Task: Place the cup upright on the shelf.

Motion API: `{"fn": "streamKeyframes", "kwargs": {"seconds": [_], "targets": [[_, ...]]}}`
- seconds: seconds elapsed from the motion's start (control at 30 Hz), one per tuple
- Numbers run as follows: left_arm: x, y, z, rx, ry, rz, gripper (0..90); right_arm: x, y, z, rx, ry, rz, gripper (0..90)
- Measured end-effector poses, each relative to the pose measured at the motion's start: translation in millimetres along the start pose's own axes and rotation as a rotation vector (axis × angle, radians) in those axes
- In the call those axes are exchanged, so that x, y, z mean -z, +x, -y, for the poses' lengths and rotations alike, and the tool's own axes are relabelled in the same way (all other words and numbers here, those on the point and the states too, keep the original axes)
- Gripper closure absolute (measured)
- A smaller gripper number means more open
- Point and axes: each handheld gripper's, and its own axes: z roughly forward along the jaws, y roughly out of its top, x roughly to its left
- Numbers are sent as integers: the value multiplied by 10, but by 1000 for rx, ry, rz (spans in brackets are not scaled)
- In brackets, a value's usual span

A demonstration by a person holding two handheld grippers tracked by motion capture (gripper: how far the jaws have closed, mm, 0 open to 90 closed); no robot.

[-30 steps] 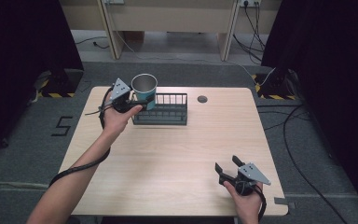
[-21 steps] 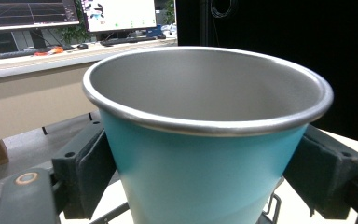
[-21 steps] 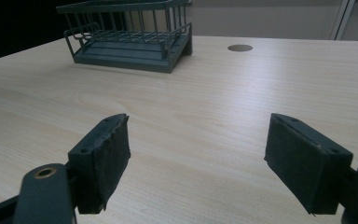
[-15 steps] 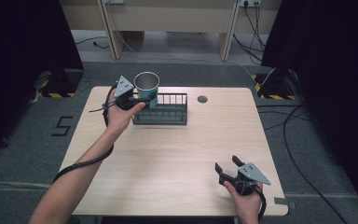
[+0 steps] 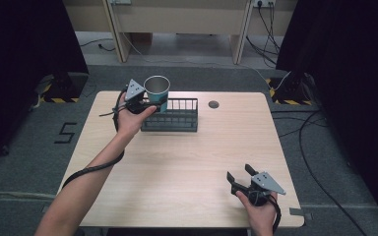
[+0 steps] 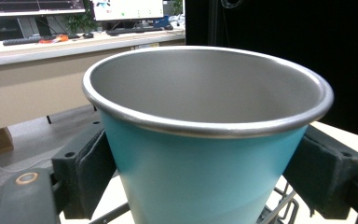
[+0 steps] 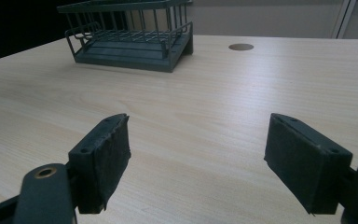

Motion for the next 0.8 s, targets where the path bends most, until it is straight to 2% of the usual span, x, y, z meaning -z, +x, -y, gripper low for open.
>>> {"fn": "streamKeyframes", "kwargs": {"seconds": [0.57, 0.8], "targets": [[-151, 59, 97, 34, 29, -29, 152, 7, -9, 6, -3, 0, -1, 228], [-213, 34, 135, 41, 38, -32, 152, 7, -8, 6, -3, 1, -2, 229]]}}
